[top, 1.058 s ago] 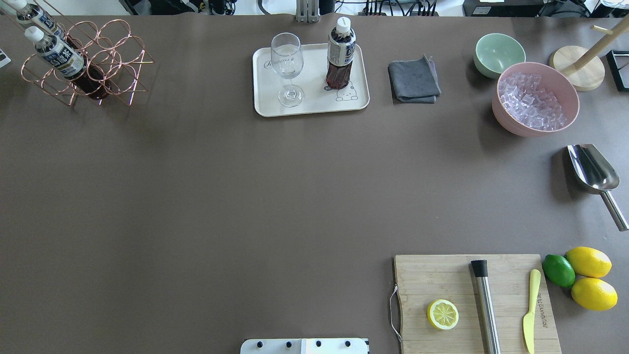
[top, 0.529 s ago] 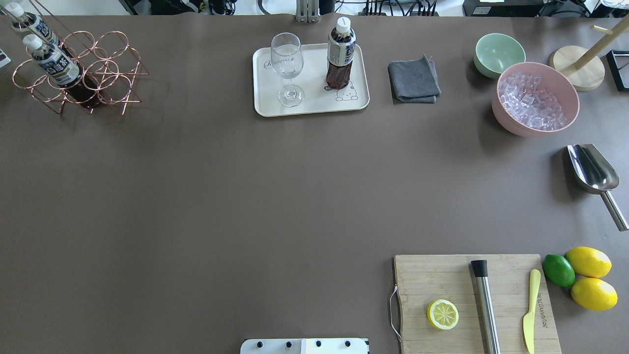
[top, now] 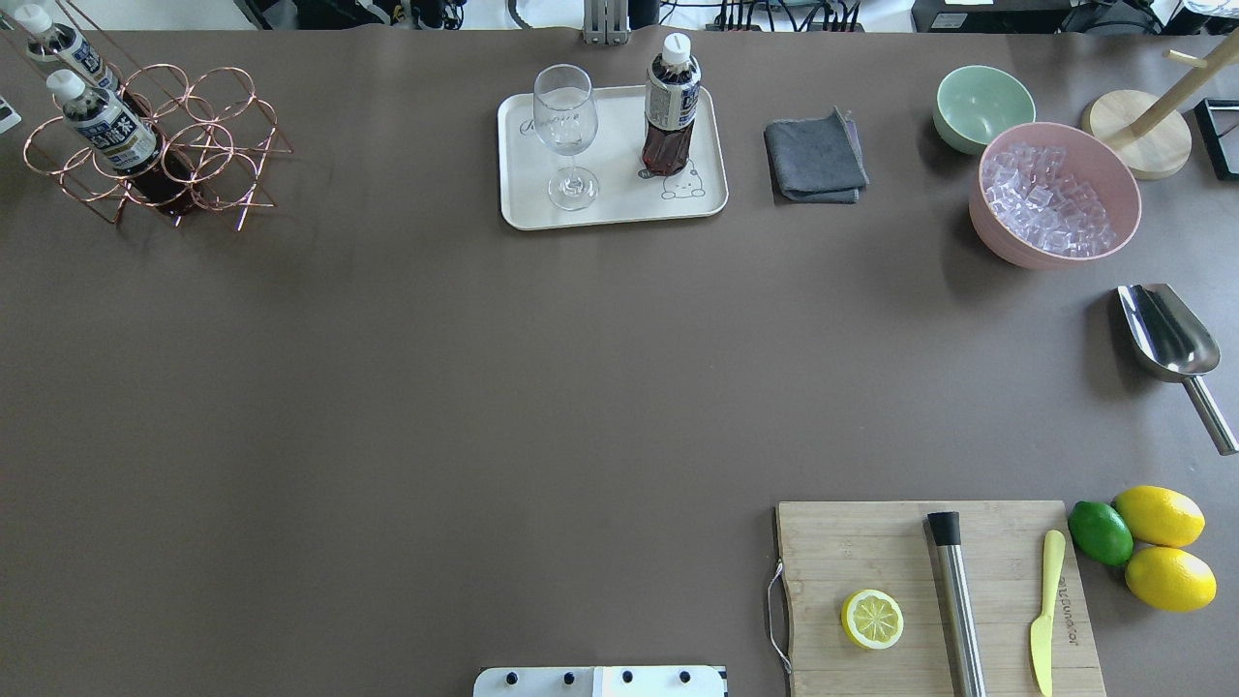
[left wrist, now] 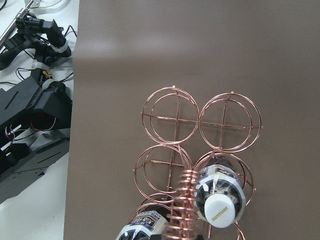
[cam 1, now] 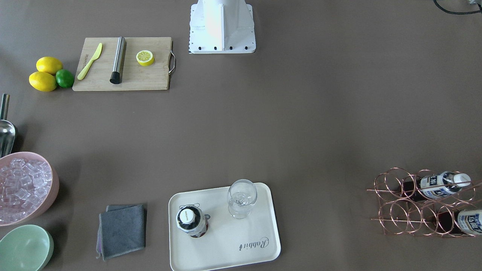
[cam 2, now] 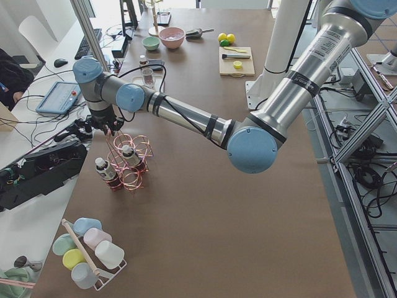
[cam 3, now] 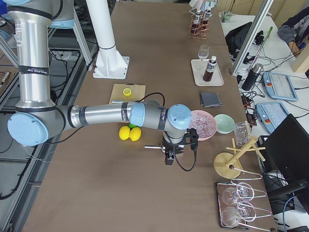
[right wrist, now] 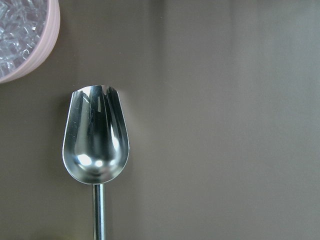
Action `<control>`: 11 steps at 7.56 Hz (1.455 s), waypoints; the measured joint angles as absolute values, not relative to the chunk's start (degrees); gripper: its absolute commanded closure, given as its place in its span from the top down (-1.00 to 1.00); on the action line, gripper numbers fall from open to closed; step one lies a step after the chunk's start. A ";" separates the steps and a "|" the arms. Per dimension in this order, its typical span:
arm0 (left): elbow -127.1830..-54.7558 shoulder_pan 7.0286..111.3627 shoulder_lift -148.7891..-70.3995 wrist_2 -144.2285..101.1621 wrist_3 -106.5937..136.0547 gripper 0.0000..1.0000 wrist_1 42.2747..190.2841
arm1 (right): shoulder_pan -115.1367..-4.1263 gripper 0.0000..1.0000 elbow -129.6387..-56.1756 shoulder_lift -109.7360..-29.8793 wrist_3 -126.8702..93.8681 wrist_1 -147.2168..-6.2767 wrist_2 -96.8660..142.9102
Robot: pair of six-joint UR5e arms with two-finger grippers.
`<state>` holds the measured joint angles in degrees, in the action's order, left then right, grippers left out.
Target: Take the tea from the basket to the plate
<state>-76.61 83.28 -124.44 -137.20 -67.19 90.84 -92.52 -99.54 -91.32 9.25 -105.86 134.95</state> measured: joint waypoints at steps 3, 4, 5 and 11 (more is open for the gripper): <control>-77.20 83.45 -124.45 -137.23 -67.17 0.98 90.74 | -92.59 1.00 -99.30 -91.40 9.35 -105.03 136.54; -77.99 83.65 -124.44 -137.18 -67.17 0.98 90.56 | -92.60 1.00 -99.50 -91.40 9.43 -104.98 136.65; -79.14 84.14 -124.30 -137.19 -67.11 0.98 90.11 | -92.62 1.00 -99.68 -91.41 9.55 -104.95 136.71; -98.96 90.31 -112.96 -137.25 -43.59 0.98 73.11 | -92.78 1.00 -99.61 -91.46 9.74 -104.94 136.70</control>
<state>-98.96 90.31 -112.96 -137.25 -43.59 73.11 -92.78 -99.61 -91.46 9.74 -104.94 136.70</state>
